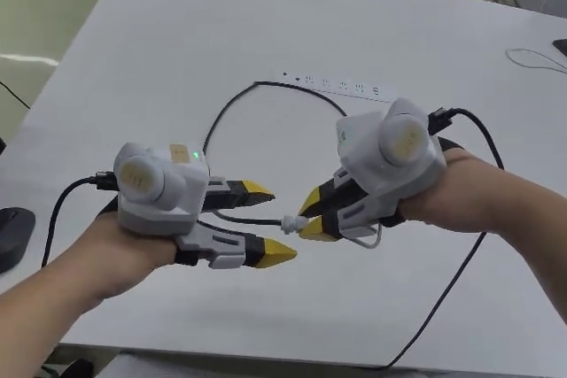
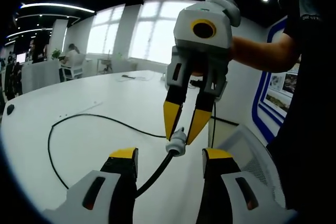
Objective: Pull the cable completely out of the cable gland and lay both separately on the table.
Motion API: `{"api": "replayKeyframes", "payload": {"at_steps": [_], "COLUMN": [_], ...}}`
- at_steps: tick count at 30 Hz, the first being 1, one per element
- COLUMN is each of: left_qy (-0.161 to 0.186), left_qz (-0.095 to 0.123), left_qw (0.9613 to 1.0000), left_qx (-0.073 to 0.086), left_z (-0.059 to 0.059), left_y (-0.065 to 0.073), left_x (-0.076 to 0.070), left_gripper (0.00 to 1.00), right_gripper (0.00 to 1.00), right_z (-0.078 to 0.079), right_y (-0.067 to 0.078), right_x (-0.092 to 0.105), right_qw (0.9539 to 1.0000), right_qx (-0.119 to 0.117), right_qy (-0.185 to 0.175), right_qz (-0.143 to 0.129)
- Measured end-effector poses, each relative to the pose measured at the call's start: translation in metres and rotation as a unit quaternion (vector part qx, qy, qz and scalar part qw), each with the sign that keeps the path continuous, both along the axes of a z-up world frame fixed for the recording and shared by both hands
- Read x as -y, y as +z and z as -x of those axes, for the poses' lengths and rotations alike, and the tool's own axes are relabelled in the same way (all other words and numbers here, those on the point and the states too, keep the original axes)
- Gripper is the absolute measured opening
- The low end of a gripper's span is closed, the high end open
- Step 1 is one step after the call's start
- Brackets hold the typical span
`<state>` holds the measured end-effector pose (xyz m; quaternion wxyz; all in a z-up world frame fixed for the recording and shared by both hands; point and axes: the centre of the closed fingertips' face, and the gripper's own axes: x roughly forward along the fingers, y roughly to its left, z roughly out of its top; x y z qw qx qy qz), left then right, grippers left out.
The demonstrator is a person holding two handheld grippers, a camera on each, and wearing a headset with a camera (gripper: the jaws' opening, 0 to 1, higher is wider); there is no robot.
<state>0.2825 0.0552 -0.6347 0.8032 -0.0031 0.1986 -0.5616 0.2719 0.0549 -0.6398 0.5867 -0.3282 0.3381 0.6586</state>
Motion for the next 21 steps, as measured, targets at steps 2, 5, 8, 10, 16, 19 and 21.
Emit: {"api": "replayKeyframes", "payload": {"at_steps": [2, 5, 8, 10, 16, 19, 21], "left_qy": [-0.005, -0.010, -0.017, -0.018, -0.025, -0.027, -0.029], "left_qz": [0.003, 0.003, 0.005, 0.005, 0.013, 0.013, 0.013], "left_qw": [1.0000, 0.9999, 0.9998, 0.9997, 0.9995, 0.9994, 0.9994], "left_qx": [-0.002, -0.007, -0.008, -0.014, -0.014, -0.016, -0.013], "left_z": [0.001, 0.002, 0.004, 0.004, 0.006, 0.005, 0.005], "left_y": [0.001, 0.000, -0.001, -0.002, 0.000, -0.001, -0.002], "left_x": [0.002, 0.004, 0.007, 0.008, 0.011, 0.012, 0.013], "left_gripper": [0.42, 0.36, 0.32, 0.30, 0.25, 0.21, 0.20], "right_gripper": [0.06, 0.06, 0.06, 0.06, 0.06, 0.06, 0.06], "right_z": [0.000, 0.000, 0.001, 0.001, 0.002, 0.004, 0.004], "right_y": [0.000, 0.000, 0.000, 0.000, 0.000, 0.001, 0.000], "right_x": [0.001, 0.003, 0.004, 0.005, 0.007, 0.006, 0.006], "right_qw": [1.0000, 1.0000, 1.0000, 1.0000, 0.9998, 0.9998, 0.9997], "right_qx": [-0.002, -0.003, -0.005, -0.005, -0.007, -0.008, -0.008], "right_qy": [0.001, 0.003, 0.004, 0.007, 0.015, 0.019, 0.021], "right_qz": [-0.001, 0.000, -0.002, -0.002, -0.004, -0.007, -0.006]}}
